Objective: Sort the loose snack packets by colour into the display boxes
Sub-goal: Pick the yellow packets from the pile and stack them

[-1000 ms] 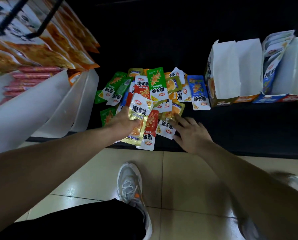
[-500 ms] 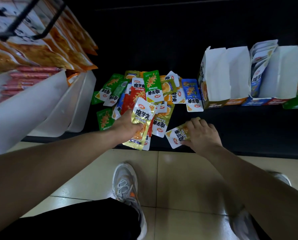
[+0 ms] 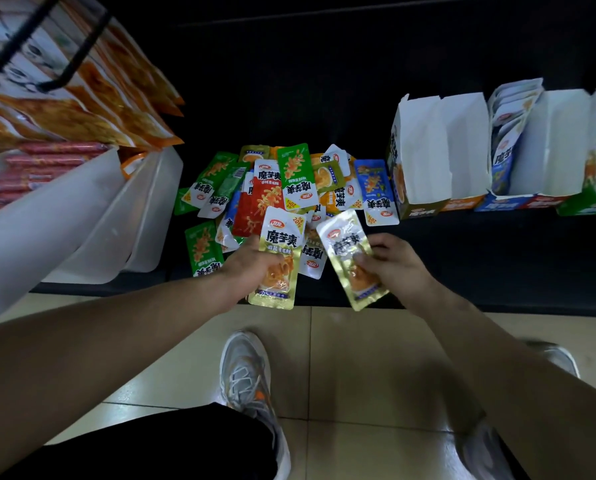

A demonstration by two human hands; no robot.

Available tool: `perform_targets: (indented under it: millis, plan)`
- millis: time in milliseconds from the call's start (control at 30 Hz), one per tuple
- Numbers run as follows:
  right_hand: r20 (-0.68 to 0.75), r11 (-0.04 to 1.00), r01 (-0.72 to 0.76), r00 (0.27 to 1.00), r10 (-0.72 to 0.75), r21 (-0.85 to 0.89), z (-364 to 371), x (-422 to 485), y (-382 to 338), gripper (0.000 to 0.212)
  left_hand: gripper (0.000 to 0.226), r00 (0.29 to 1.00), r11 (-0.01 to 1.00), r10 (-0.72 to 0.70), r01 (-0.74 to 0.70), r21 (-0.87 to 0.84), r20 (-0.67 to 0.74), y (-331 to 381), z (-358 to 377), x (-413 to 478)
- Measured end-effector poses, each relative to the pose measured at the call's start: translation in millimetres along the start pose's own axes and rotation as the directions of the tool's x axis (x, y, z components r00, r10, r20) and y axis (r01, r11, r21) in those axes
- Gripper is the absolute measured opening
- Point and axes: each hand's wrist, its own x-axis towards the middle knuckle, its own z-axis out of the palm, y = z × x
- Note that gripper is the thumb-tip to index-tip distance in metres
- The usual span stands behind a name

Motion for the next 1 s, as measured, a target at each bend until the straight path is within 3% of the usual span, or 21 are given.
perform_targets:
  millis: [100,200,333,433,467,500,533,600,667,767,867,1000]
  plan:
    - [0.109,0.992,0.03,0.993,-0.043,0.121,26,-6,-12,0.02,0.068,1.0,0.999,0.0,-0.001,-0.045,-0.018,4,5,0]
    - [0.12,0.989,0.002,0.993,-0.019,0.145,55,-4,-16,0.013,0.061,1.0,0.995,0.022,-0.023,-0.101,-0.016,8,11,-2]
    - [0.139,0.999,-0.037,0.99,0.038,-0.01,80,2,-18,0.033,0.059,0.998,0.998,0.046,-0.045,-0.031,0.037,4,7,-4]
    - [0.125,0.984,0.062,0.991,-0.041,-0.166,73,13,-16,0.022,0.06,1.0,0.998,0.008,-0.007,0.062,-0.021,3,-6,3]
    - [0.08,0.935,0.15,0.988,-0.131,-0.323,69,18,-12,0.022,0.066,0.999,0.996,-0.008,0.012,0.09,-0.042,3,-11,6]
    - [0.087,0.795,0.25,0.966,-0.244,-0.552,64,25,-7,0.031,0.07,0.998,0.993,-0.023,0.03,0.111,-0.061,3,-16,9]
    - [0.176,0.582,0.326,0.937,-0.301,-0.745,60,31,0,0.044,0.071,0.996,0.991,-0.03,0.04,0.124,-0.083,1,-20,11]
    - [0.345,0.223,0.402,0.903,-0.254,-0.888,56,38,14,0.061,0.065,0.991,0.989,-0.052,0.069,0.132,-0.124,-1,-25,13]
    - [0.358,0.073,0.384,0.904,-0.236,-0.921,53,36,30,0.066,0.059,0.99,0.988,-0.063,0.08,0.135,-0.129,-1,-29,14]
    - [0.295,-0.052,0.294,0.902,-0.314,-0.954,38,22,43,0.065,0.058,0.994,0.989,-0.017,0.033,0.142,-0.11,0,-27,16]
    - [0.264,-0.11,0.243,0.923,-0.278,-0.964,15,5,46,0.061,0.058,0.998,0.991,0.014,-0.006,0.132,-0.058,4,-19,6]
    - [0.193,-0.06,0.183,0.949,-0.249,-0.981,-1,11,34,0.064,0.05,0.998,0.992,0.049,-0.046,0.118,-0.027,5,-14,1]
